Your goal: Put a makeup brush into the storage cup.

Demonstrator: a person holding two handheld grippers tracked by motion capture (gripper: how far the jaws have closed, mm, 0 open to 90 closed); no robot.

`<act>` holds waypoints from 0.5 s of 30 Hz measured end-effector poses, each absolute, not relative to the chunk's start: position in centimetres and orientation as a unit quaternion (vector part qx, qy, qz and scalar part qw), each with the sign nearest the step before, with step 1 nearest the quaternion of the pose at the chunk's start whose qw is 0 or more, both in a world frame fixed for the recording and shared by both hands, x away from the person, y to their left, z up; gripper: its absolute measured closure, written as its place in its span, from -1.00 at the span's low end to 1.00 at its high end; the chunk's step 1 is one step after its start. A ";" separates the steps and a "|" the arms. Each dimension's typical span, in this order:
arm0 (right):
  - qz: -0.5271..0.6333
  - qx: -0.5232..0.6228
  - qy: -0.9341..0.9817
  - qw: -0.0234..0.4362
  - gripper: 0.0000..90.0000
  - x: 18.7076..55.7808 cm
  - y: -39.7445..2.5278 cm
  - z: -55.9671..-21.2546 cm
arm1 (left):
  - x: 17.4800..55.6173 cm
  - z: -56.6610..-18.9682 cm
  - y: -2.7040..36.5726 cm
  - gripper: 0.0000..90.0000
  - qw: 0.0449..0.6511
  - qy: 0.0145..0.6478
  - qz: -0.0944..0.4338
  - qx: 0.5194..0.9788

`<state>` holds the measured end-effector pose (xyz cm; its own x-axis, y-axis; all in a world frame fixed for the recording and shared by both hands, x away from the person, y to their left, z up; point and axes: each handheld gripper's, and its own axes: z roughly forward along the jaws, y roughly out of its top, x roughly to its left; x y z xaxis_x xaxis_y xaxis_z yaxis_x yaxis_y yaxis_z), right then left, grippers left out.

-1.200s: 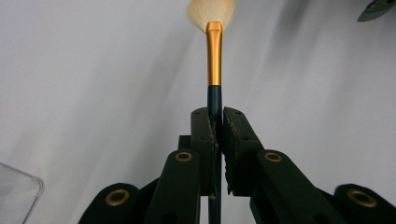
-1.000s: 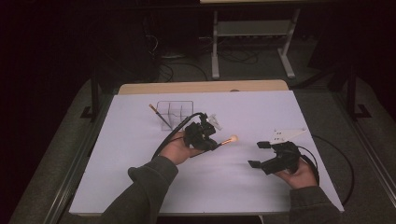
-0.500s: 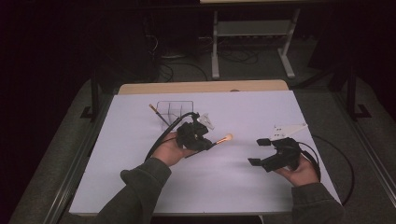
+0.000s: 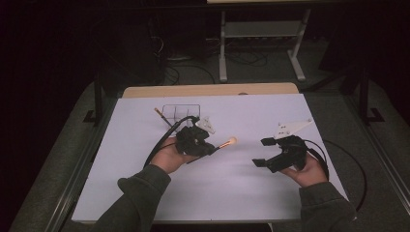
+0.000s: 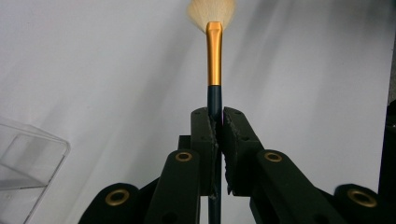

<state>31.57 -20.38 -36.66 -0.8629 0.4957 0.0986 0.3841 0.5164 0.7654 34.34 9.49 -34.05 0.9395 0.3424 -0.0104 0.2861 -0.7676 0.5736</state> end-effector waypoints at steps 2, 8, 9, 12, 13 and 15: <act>0.422 0.249 0.869 0.067 -0.62 31.7 -20.2 -36.4 | 34.2 -33.9 9.7 0.86 0.298 0.167 0.047 0.939; 0.421 0.245 0.871 0.063 -0.62 32.0 -19.6 -36.0 | 33.9 -33.6 10.5 0.86 0.304 0.168 0.050 0.936; 0.420 0.243 0.872 0.063 -0.62 32.1 -19.5 -35.9 | 33.8 -33.6 10.6 0.86 0.307 0.167 0.051 0.936; 0.418 0.240 0.874 0.061 -0.62 32.3 -19.1 -35.7 | 33.6 -33.5 10.9 0.86 0.312 0.170 0.050 0.934; 0.419 0.237 0.875 0.060 -0.62 32.3 -18.9 -35.6 | 33.6 -33.5 11.0 0.86 0.313 0.168 0.052 0.933; 0.417 0.236 0.875 0.058 -0.62 32.5 -18.7 -35.5 | 33.4 -33.5 11.2 0.86 0.317 0.170 0.050 0.932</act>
